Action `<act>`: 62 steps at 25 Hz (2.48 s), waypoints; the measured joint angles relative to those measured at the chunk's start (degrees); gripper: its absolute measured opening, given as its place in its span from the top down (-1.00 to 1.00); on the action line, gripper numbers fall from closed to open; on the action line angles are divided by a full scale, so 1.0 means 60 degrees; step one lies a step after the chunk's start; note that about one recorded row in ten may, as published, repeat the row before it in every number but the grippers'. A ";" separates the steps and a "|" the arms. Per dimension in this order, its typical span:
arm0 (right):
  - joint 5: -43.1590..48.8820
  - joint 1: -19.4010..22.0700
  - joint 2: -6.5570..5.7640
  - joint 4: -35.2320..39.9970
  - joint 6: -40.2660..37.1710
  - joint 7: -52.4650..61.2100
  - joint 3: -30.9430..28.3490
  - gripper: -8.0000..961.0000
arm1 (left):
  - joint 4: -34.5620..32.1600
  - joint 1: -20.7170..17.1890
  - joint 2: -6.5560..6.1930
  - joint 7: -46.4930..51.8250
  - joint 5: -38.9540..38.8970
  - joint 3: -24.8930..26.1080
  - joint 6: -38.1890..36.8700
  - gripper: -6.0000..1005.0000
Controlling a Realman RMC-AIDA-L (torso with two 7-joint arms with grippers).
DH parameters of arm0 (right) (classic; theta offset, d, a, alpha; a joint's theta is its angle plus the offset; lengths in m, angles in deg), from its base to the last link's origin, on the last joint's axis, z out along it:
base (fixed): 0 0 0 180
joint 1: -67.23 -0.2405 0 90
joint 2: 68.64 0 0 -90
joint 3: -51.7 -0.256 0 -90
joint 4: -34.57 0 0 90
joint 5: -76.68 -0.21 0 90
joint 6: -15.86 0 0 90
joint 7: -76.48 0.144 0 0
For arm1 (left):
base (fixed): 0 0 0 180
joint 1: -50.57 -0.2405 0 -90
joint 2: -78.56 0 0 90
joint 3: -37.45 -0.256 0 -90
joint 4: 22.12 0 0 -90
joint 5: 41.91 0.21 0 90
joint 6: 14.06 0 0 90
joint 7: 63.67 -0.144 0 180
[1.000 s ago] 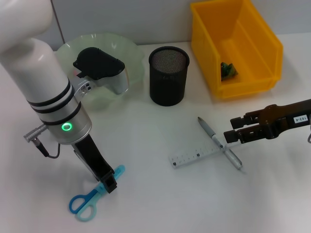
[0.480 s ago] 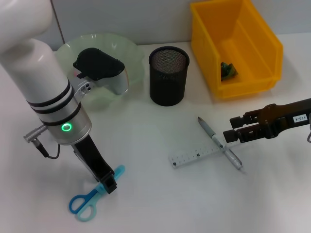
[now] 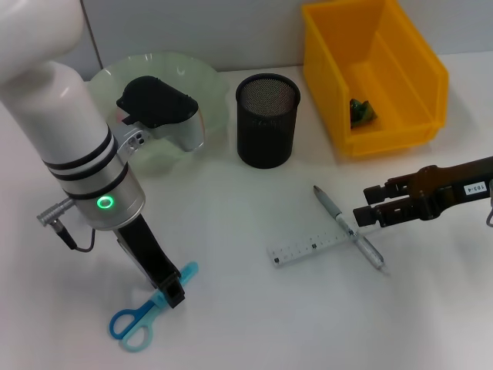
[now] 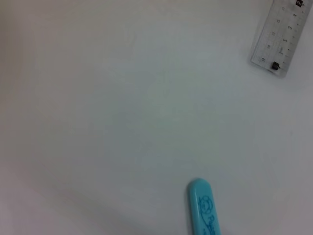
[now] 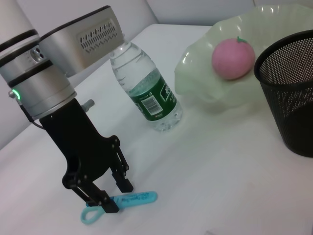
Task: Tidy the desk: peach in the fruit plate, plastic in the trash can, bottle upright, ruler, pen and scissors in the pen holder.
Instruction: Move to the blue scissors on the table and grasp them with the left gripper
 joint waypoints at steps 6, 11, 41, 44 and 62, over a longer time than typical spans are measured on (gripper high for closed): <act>0.0000 0.0000 0.0000 0.0003 0.0000 0.0074 -0.0001 -0.51 | 0.0000 -0.0021 -0.0001 -0.0090 0.0000 -0.0007 0.0043 0.15; -0.0007 0.0000 0.0000 0.0012 0.0000 0.0096 0.0000 -0.51 | 0.0004 -0.0029 0.0000 -0.0105 0.0000 -0.0016 0.0100 0.18; -0.0020 0.0012 0.0000 0.0024 -0.0016 0.0137 -0.0001 -0.51 | 0.0103 -0.0045 0.0000 -0.0251 -0.0103 -0.0139 0.0212 0.30; -0.0019 -0.0004 0.0000 0.0009 -0.0016 0.0138 0.0018 -0.51 | 0.0103 -0.0045 0.0000 -0.0251 -0.0103 -0.0129 0.0209 0.30; -0.0017 0.0035 0.0000 0.0029 -0.0030 0.0137 0.0001 -0.51 | 0.0103 -0.0089 0.0001 -0.0344 -0.0102 -0.0112 0.0204 0.30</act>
